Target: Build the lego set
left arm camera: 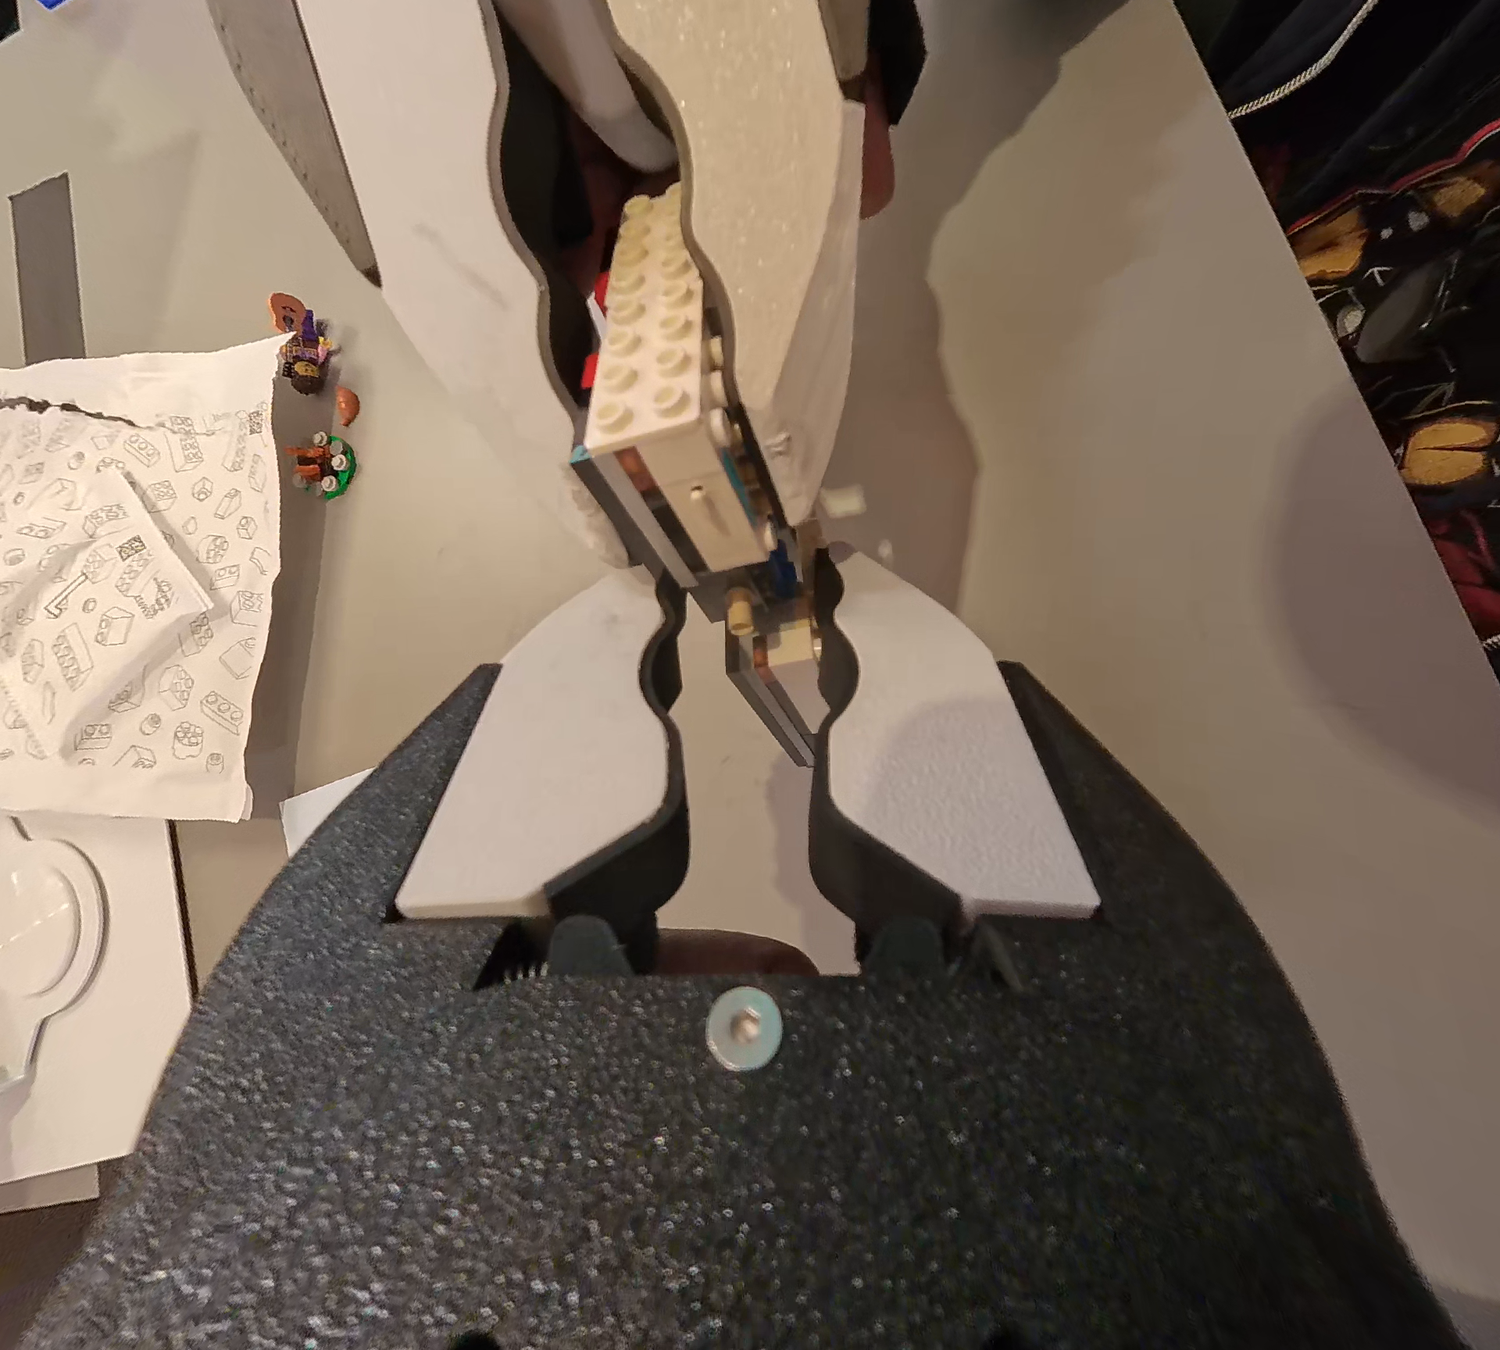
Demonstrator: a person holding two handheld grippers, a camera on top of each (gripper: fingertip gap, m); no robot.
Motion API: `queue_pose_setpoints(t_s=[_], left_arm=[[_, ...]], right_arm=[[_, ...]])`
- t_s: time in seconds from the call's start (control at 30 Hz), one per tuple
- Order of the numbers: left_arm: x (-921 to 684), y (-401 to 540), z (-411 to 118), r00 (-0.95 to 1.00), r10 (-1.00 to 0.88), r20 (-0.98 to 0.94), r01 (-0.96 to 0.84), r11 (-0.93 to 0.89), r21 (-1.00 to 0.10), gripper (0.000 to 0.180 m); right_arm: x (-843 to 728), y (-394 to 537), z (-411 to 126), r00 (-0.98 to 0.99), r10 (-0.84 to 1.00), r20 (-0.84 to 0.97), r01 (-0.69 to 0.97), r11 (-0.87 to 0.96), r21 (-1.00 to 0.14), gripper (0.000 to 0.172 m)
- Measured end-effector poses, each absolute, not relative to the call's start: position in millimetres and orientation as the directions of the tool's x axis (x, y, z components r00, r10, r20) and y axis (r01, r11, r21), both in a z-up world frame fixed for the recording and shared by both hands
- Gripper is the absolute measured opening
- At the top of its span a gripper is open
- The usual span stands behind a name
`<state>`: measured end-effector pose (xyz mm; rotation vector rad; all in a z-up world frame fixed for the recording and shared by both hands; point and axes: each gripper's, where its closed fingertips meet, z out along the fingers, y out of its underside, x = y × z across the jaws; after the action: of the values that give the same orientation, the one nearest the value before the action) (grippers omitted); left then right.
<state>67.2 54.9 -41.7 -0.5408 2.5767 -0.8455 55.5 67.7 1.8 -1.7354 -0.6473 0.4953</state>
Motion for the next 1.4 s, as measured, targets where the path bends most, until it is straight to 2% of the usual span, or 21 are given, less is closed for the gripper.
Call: queue_pose_setpoints(t_s=[0.13, 0.5, 0.73, 1.1, 1.3, 1.4], left_arm=[[70, 56, -41, -0.847, -0.483, -0.221, -0.255, 0.735, -0.628, 0.034], [75, 57, -32, -0.832, -0.518, -0.2, -0.263, 0.685, -0.68, 0.022], [75, 57, -30, -0.823, -0.543, -0.165, -0.279, 0.639, -0.717, 0.021], [81, 64, -31, -0.766, -0.643, 0.015, -0.361, 0.412, -0.837, 0.019], [78, 69, -22, -0.742, -0.664, 0.087, -0.344, 0.266, -0.901, 0.019], [77, 68, -15, -0.743, -0.665, 0.076, -0.299, 0.229, -0.926, 0.019]], right_arm=[[57, 69, 3, 0.76, 0.65, -0.006, 0.157, -0.192, -0.969, 0.023], [57, 70, 11, 0.763, 0.646, 0.027, 0.176, -0.168, -0.97, 0.024], [57, 72, 13, 0.77, 0.637, 0.033, 0.176, -0.162, -0.971, 0.023], [94, 64, 35, 0.857, 0.516, 0.003, 0.054, -0.084, -0.995, 0.033], [115, 50, 9, 0.872, 0.482, -0.083, -0.029, -0.119, -0.993, 0.043], [100, 52, -7, 0.851, 0.52, -0.071, 0.019, -0.165, -0.986, 0.049]])
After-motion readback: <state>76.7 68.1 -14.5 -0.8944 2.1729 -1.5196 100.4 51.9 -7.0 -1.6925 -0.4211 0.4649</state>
